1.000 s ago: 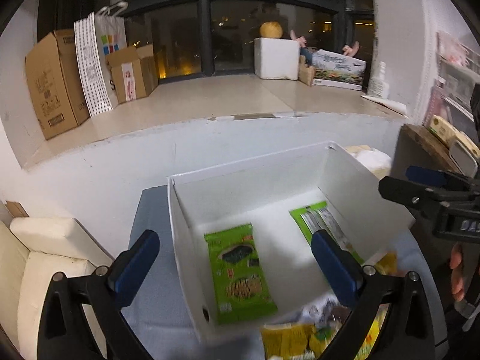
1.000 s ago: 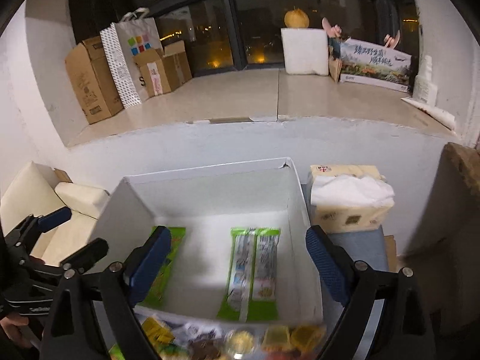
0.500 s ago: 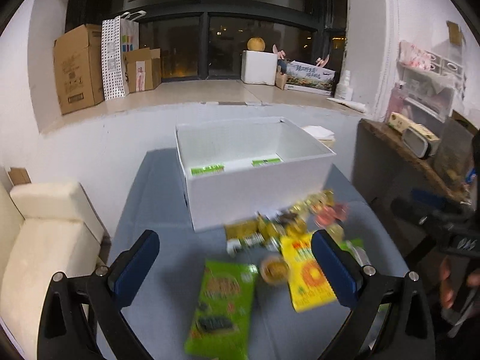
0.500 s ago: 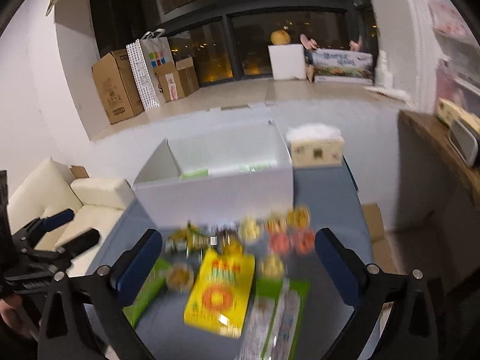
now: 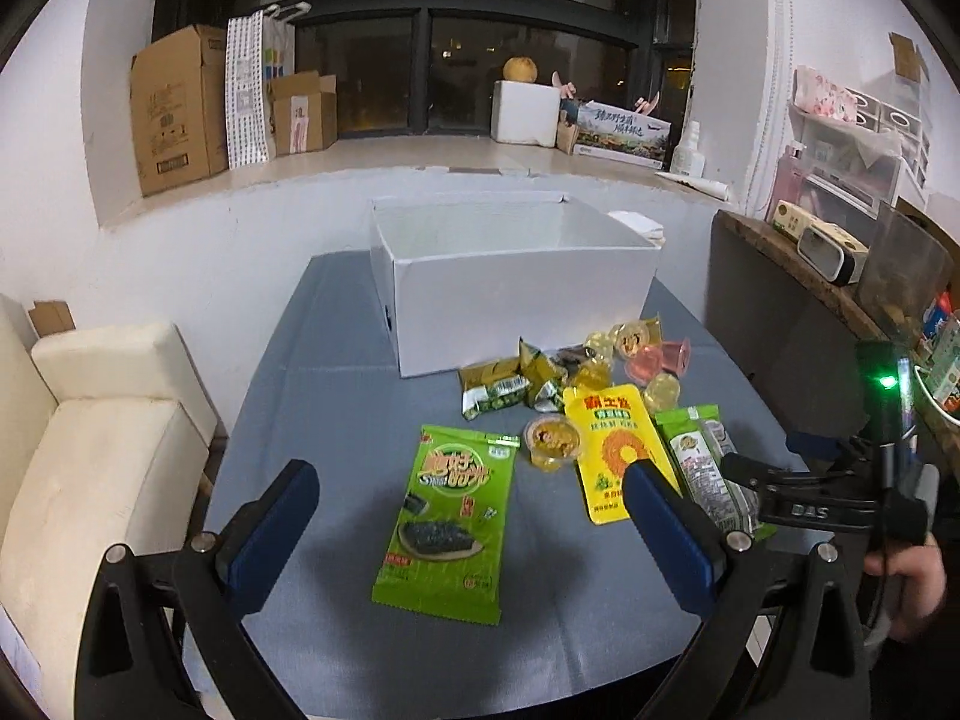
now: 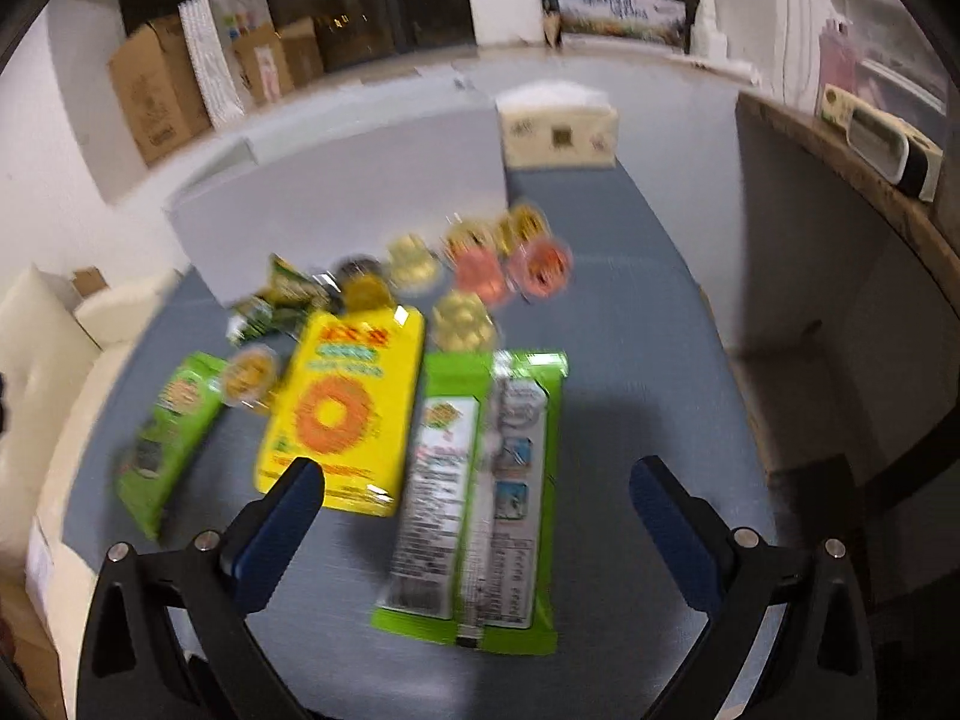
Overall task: Organize snacks
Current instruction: 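Withdraw both tools from the box back over the snacks, then grasp the second seaweed packet with the left gripper while the right grasps another long green bag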
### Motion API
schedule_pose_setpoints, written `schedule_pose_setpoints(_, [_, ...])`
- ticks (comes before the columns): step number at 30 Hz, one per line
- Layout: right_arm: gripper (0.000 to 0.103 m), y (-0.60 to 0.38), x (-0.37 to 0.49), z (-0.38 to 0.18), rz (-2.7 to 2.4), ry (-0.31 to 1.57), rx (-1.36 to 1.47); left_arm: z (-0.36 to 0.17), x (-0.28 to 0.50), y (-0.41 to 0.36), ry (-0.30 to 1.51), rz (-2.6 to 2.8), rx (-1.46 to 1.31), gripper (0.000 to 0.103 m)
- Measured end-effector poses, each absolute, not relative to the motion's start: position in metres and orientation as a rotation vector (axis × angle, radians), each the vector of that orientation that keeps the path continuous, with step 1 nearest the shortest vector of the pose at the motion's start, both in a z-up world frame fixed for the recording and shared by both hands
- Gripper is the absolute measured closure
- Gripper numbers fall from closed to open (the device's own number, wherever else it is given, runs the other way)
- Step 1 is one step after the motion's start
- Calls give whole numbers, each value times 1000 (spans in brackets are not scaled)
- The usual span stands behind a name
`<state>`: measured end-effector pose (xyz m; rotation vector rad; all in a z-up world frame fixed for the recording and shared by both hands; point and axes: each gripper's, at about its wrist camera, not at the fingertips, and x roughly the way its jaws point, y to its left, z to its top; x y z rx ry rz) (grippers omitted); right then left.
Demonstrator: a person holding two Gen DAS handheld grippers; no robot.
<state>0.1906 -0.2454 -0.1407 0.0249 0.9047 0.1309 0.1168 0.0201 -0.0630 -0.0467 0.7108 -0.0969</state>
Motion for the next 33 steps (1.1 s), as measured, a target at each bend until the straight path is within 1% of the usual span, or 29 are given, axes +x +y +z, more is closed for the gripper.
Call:
schedule_pose_setpoints(11, [0,-235,206,-182,105,1018,14,-81,126,22,756,-100,-33,0])
schedule_pose_setpoints(13, [3,-233,205,-186,90,1017,-12,-83,128,21,762,-100,-31,0])
schedule_pose_setpoints(16, [17,-228,204,-185,85,1003,-53,-87,130,20,770,-102,-28,0])
schedule_pose_setpoints(17, [30,-227,202,-182,77,992,-59,-88,132,20,777,-102,-27,0])
schedule_pose_setpoints(21, [39,-229,199,-178,80,987,-45,-94,137,19,796,-120,-49,0])
schedule_pose_setpoints(25, [40,-236,192,-169,73,963,-12,-99,139,16,800,-127,-26,0])
schedule_pose_setpoints(33, [40,-233,165,-119,111,854,-1,-121,162,11,834,-153,32,0])
